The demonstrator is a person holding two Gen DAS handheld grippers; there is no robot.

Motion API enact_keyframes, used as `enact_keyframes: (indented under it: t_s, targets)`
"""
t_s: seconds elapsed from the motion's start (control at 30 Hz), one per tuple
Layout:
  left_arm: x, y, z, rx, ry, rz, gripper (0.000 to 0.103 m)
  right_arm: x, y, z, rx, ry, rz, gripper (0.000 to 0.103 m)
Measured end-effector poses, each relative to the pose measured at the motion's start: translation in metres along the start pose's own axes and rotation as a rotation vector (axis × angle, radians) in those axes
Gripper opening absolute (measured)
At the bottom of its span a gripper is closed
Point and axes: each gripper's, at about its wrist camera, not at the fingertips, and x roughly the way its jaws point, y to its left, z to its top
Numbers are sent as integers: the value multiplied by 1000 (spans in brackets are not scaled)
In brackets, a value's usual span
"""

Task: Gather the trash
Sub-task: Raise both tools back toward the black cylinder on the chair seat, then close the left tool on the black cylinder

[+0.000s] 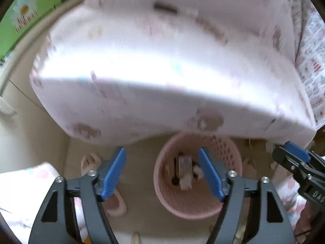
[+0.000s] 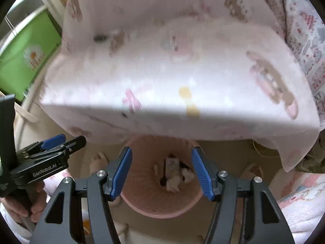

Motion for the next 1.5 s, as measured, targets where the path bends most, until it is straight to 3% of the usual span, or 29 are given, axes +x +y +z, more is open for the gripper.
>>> enact_keyframes:
  t_s: [0.2,0.33,0.63,0.8,0.9,1.07,1.27,1.4,1.5]
  targets:
    - [-37,-5,3,44,-206,58,91,-43,14,3,-71,-200,-3,63]
    - [-51,-8,9,71,-288,84,97,-65,21,8,-128,-297,-47,66]
    - [-64,10,74,31,-258,44,97,-70,29,75,-164,-304,-121,68]
    - [-70,26,126,25,-302,79,97,-66,25,121,-153,-317,-111,72]
    - [-61,30,151,47,-294,43,97,-64,24,140,-173,-341,-131,72]
    - [-36,36,164,87,-314,55,97,-52,19,156,-190,-371,-166,72]
    - [-4,36,166,111,-228,-21,89,-22,-6,156,-97,-304,-178,72]
    - [10,21,172,195,-245,30,89,-17,-8,161,-94,-308,-191,72]
    - [23,11,179,261,-227,15,86,-14,-7,162,-105,-302,-194,72]
